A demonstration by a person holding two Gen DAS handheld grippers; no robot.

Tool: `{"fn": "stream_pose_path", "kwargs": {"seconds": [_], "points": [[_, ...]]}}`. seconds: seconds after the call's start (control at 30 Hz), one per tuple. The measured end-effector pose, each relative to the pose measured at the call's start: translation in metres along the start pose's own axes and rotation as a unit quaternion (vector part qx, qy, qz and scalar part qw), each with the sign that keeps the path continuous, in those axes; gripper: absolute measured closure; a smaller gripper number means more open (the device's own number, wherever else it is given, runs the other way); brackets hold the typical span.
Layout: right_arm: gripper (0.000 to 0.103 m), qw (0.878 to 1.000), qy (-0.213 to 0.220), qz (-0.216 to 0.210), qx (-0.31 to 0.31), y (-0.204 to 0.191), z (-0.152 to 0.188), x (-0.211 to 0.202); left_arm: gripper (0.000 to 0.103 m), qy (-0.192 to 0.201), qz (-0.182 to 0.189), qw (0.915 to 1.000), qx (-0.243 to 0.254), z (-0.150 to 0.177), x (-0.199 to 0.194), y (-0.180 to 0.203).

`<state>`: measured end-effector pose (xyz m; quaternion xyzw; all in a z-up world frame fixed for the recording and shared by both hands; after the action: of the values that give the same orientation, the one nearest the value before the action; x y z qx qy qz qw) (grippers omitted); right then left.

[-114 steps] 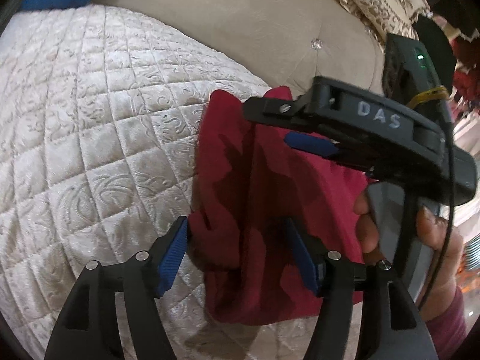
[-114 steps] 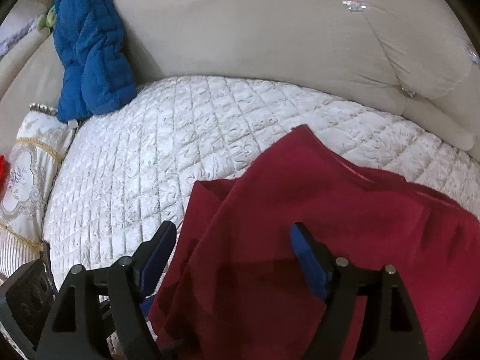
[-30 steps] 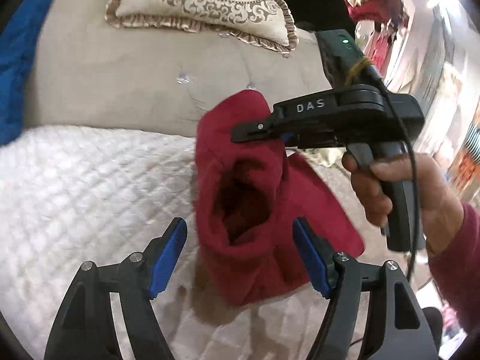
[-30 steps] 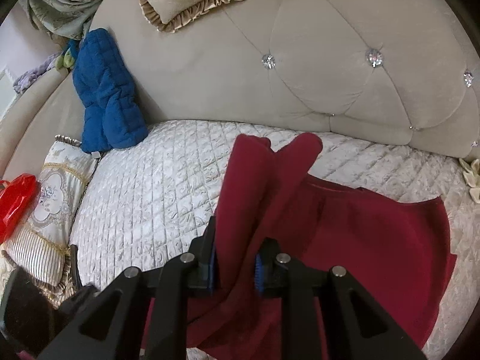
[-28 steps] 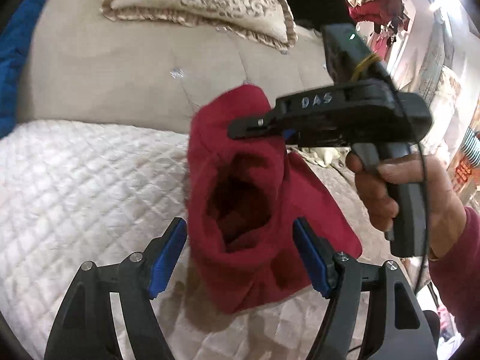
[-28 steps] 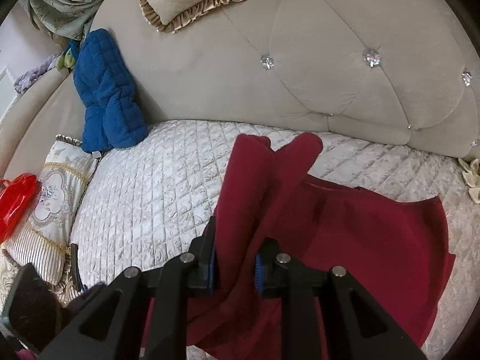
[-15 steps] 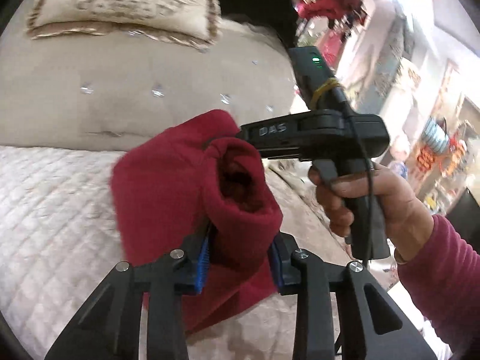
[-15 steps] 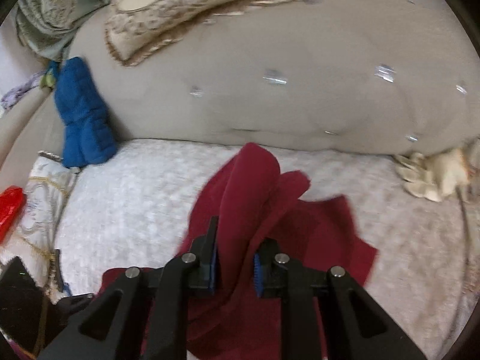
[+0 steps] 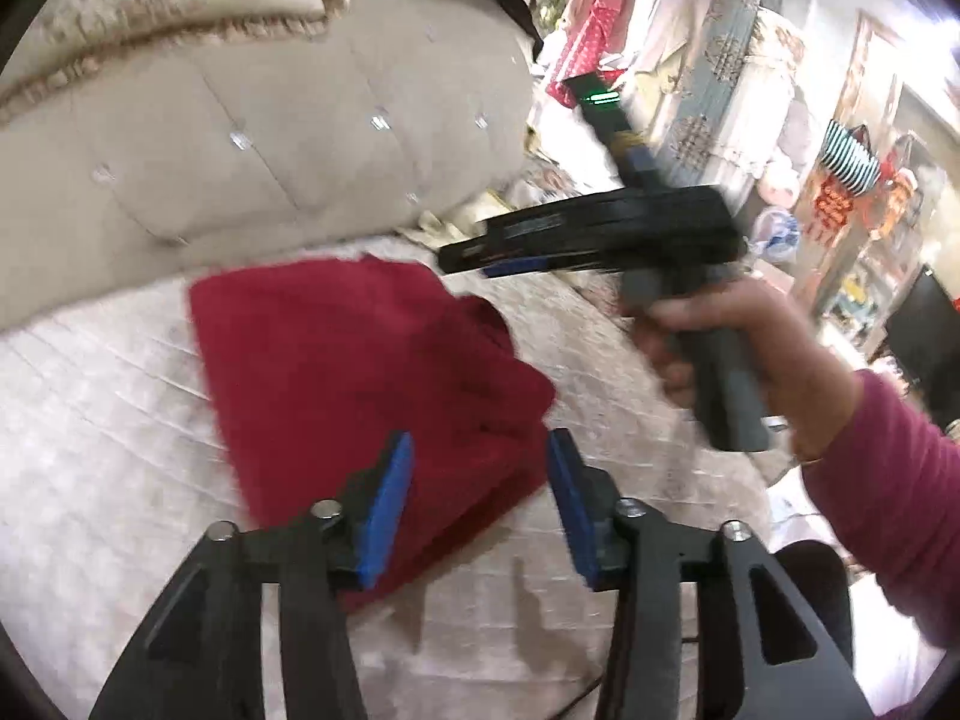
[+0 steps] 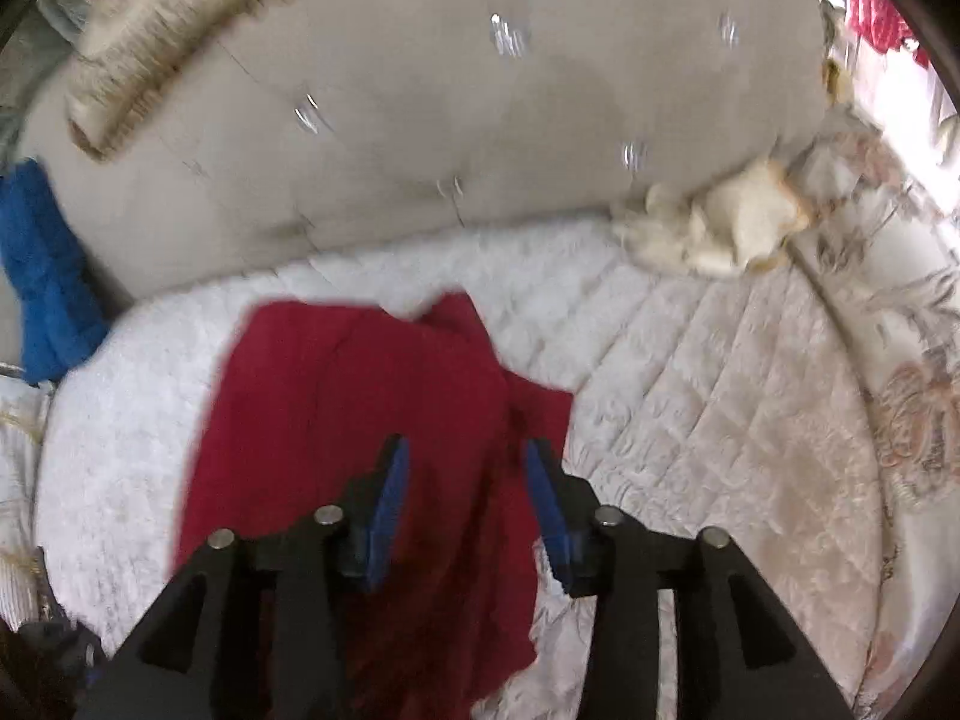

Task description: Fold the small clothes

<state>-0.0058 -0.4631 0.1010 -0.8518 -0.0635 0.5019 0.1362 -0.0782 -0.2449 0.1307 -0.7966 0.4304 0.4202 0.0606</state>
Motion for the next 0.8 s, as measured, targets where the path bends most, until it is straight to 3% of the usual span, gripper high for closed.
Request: {"fn": "stream_pose_path", "kwargs": {"seconds": [0.13,0.2,0.27,0.33,0.4,0.47,0.6,0.67,0.8], "points": [[0.050,0.995,-0.004,-0.069,-0.076,-0.043,0.018,-0.021,0.075,0.002,-0.031,0.9995,-0.009,0.000,-0.005,-0.015],[0.050,0.993,-0.027,-0.058,-0.097,-0.060,0.033,-0.012,0.075,-0.008,-0.042,0.9988,-0.024,0.003,0.001,-0.023],[0.055,0.994,-0.045,-0.002,-0.102,-0.057,0.053,-0.001,0.075,-0.031,-0.062,0.9969,-0.036,0.008,0.015,-0.028],[0.071,0.993,-0.063,0.041,-0.093,-0.041,0.069,0.011,0.075,-0.053,-0.070,0.9952,-0.044,0.019,0.030,-0.031],[0.071,0.995,-0.085,0.020,-0.050,-0.015,0.086,0.024,0.075,-0.059,-0.065,0.9947,-0.052,0.025,0.039,-0.033],[0.072,0.996,-0.079,-0.002,-0.030,0.000,0.098,0.026,0.075,-0.058,-0.064,0.9948,-0.054,0.028,0.042,-0.031],[0.072,0.997,-0.065,0.000,-0.034,-0.004,0.094,0.006,0.075,-0.054,-0.079,0.9941,-0.051,0.024,0.039,-0.025],[0.066,0.999,-0.033,-0.011,-0.025,-0.007,0.086,-0.011,0.075,-0.044,-0.081,0.9943,-0.054,0.019,0.034,-0.026],[0.031,0.999,0.035,-0.011,0.006,-0.005,0.060,-0.027,0.075,-0.031,-0.095,0.9931,-0.061,0.012,0.029,-0.028]]}}
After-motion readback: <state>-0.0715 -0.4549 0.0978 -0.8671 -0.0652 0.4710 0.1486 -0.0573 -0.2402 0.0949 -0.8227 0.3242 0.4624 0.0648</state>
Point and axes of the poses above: each gripper's, at about its wrist camera, not at the fingertips, and x roughly the way its jaws point, y to its right, z to its underside, the point moved 2 cm from there along x, roughly the way its jaws point, and after that the axes turned 9 degrees about -y, right-handed, at the moved point
